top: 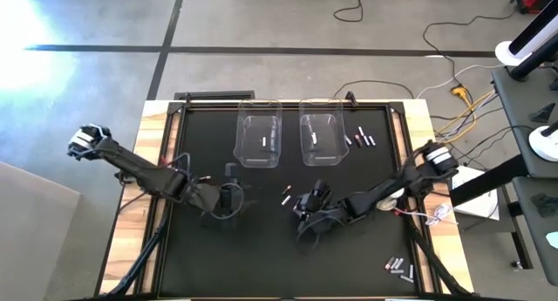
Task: Sort batteries
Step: Put the black battery into the left transparent bin
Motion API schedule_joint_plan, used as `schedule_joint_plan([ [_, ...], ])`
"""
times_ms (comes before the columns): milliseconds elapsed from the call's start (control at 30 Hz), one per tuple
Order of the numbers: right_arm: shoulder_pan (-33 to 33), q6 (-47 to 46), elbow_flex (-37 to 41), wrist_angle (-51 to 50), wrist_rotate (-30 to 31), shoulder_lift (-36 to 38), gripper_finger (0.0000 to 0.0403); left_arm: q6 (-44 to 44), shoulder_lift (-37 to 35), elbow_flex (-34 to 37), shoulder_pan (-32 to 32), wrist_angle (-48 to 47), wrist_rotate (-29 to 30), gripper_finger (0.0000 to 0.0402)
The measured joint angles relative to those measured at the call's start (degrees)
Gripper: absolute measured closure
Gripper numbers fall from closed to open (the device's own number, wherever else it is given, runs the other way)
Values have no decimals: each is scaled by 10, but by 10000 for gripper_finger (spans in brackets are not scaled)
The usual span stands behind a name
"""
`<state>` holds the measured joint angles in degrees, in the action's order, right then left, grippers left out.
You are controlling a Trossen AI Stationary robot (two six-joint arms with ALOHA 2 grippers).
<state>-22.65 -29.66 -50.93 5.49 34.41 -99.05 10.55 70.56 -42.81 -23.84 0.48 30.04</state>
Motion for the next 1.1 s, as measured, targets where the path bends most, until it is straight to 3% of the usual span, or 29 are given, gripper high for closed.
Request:
schedule_joint_plan([
  [233, 9, -5, 6, 4, -14, 90, 200, 72, 68, -3, 8, 59, -4, 249],
  [333, 22, -38, 6, 5, -51, 116, 199, 105, 103, -3, 10, 97, 38, 249],
  [433, 38, -101, 6, 8, -97, 129, 197, 138, 130, -3, 15, 160, 70, 249],
  [567, 56, -165, 6, 8, -130, 131, 199, 181, 166, -3, 18, 255, 70, 249],
  [700, 66, -188, 6, 10, -151, 131, 198, 210, 196, -3, 19, 285, 69, 245],
  [1100, 73, -172, 6, 50, -171, 133, 201, 254, 282, -4, 32, 410, 64, 175],
])
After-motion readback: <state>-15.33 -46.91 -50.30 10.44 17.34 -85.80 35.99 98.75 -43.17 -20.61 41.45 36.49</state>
